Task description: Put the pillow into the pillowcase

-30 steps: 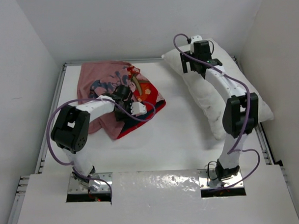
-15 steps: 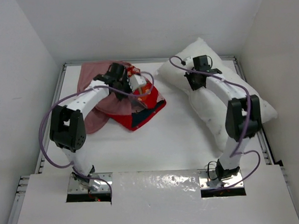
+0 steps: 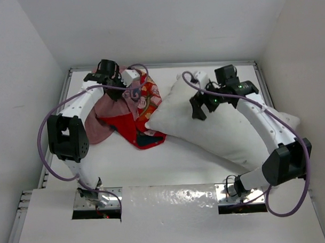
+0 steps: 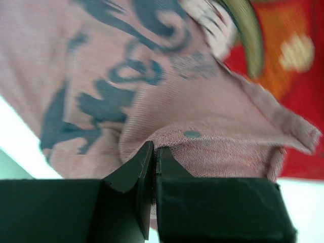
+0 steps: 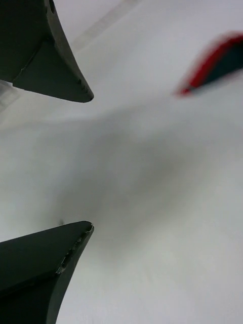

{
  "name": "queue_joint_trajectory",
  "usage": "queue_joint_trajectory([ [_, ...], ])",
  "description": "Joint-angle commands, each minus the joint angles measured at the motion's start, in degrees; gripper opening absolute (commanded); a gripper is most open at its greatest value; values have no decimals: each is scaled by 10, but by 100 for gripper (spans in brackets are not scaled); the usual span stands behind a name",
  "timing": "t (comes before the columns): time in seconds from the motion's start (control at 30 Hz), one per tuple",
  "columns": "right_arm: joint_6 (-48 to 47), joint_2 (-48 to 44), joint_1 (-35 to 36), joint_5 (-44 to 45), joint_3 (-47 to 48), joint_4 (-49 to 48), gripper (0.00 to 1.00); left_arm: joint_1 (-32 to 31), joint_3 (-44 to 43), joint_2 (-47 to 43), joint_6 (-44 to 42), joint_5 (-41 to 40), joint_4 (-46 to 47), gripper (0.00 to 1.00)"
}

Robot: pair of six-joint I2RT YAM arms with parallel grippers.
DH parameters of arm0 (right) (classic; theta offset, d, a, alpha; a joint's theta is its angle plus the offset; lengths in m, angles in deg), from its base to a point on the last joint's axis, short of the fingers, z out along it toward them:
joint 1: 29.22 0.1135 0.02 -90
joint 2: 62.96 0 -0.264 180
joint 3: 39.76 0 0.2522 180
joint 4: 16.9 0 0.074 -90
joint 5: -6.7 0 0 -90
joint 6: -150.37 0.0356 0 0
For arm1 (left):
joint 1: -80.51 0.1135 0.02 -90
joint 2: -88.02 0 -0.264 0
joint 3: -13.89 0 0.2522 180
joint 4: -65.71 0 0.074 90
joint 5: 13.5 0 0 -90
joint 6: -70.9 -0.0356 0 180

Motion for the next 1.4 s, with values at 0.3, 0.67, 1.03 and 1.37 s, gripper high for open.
queue_joint_trajectory([
  [0.3, 275, 376, -82, 140, 434, -286, 99, -55, 51, -55, -353, 38, -286, 64],
  [0.67, 349, 460, -119, -28, 356, -360, 99, -156, 170, -14, -264, -39, -91, 66],
  [1.03, 284, 479, -119, 3, 325, -275, 55, -156, 255, 2, -178, -140, 137, 59],
  [1.37, 330, 252, -176, -163, 121, -442, 0, -55, -12, 26, -1, 53, -4, 0],
])
